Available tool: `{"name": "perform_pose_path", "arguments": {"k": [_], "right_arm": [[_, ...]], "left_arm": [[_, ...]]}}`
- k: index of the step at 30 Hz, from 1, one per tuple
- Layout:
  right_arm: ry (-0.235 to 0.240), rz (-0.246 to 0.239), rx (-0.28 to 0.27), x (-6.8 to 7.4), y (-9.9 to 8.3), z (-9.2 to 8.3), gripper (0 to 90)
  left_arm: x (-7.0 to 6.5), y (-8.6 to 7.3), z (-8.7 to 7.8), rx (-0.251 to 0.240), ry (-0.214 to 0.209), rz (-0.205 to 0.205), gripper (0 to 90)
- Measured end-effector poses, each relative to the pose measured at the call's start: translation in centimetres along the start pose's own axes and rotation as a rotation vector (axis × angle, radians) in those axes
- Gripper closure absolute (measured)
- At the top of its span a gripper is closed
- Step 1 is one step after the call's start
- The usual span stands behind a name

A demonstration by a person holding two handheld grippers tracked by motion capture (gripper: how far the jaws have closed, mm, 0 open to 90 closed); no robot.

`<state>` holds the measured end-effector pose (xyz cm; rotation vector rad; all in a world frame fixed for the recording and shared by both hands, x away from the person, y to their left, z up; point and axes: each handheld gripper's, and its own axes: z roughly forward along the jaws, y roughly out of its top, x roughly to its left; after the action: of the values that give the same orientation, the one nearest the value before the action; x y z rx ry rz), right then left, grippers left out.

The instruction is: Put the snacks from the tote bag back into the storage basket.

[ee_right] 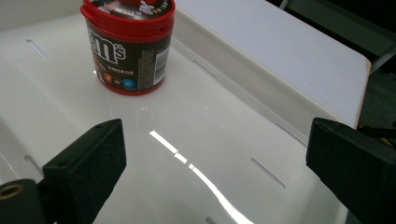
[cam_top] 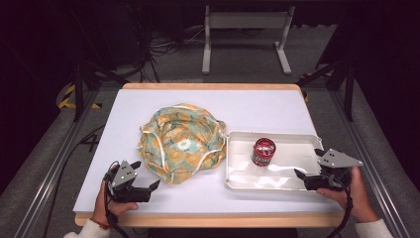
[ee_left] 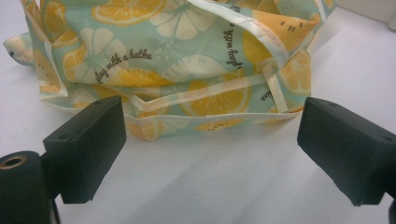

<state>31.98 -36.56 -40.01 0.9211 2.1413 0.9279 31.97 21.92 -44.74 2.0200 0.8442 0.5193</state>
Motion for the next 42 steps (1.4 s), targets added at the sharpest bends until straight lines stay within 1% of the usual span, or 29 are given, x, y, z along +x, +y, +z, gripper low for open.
{"name": "perform_pose_path", "arguments": {"k": [1,3,6,9,11,13,16,17,18,19,20,23,25,28,30,33,35,37,39,42], "right_arm": [[-0.005,0.003,-0.008,0.0,-0.2,-0.1,6.9],[-0.001,0.025,-0.040,0.1,-0.7,-0.5,7.4],[-0.036,0.027,-0.055,0.3,-1.5,-1.0,7.2],[-0.058,0.053,-0.069,0.4,-2.2,-1.6,7.1],[-0.061,0.070,-0.072,0.4,-2.7,-1.9,7.1],[-0.068,0.066,-0.073,0.5,-3.2,-2.1,6.9],[-0.078,0.075,-0.090,0.6,-4.0,-2.4,7.0],[-0.089,0.070,-0.089,0.7,-4.2,-2.5,7.2],[-0.104,0.054,-0.091,0.9,-4.4,-2.6,7.5],[-0.098,0.054,-0.096,0.9,-4.5,-2.7,7.7],[-0.090,0.066,-0.104,0.9,-4.6,-2.9,7.7],[-0.091,0.087,-0.111,0.8,-4.7,-2.9,7.5],[-0.094,0.087,-0.109,0.8,-4.8,-2.9,7.3],[-0.092,0.102,-0.110,0.8,-4.9,-2.9,7.3],[-0.095,0.100,-0.105,0.8,-4.9,-2.9,7.2],[-0.097,0.097,-0.107,0.8,-4.9,-2.9,7.4],[-0.092,0.106,-0.112,0.7,-4.9,-2.9,7.5],[-0.095,0.101,-0.109,0.8,-4.8,-2.8,7.5],[-0.087,0.103,-0.112,0.8,-4.8,-2.8,7.5],[-0.091,0.100,-0.113,0.8,-4.8,-2.8,7.5]], "left_arm": [[0.0,0.0,0.0,0.001,0.001,0.001,8.7],[0.0,0.1,0.0,-0.002,0.004,0.001,8.7],[0.0,0.1,0.1,-0.001,0.003,0.001,8.7],[-0.1,0.0,0.0,0.002,0.006,-0.003,8.7],[0.0,0.1,-0.1,-0.003,0.006,-0.001,8.7],[-0.1,0.2,-0.1,-0.005,0.004,-0.008,8.6],[-0.1,0.3,0.1,-0.004,0.010,0.002,8.7],[-0.1,0.3,0.1,-0.002,0.010,-0.001,8.7],[-0.1,0.3,0.2,-0.002,0.006,-0.002,8.7],[-0.1,0.4,0.2,-0.001,0.004,0.001,8.7],[-0.1,0.4,0.2,-0.001,0.004,0.001,8.7],[-0.1,0.4,0.3,-0.002,0.004,0.002,8.6],[0.0,0.5,0.3,-0.004,0.003,0.003,8.6],[-0.1,0.5,0.4,-0.004,0.002,0.009,8.7],[-0.1,0.5,0.4,-0.002,0.003,0.011,8.7],[-0.1,0.4,0.3,-0.007,0.000,0.002,8.7],[-0.1,0.4,0.2,-0.007,-0.001,0.004,8.7],[0.0,0.4,0.2,-0.007,0.000,0.005,8.7],[-0.1,0.4,0.2,-0.007,-0.002,0.006,8.7],[-0.1,0.5,0.2,-0.006,0.000,0.006,8.6]]}}
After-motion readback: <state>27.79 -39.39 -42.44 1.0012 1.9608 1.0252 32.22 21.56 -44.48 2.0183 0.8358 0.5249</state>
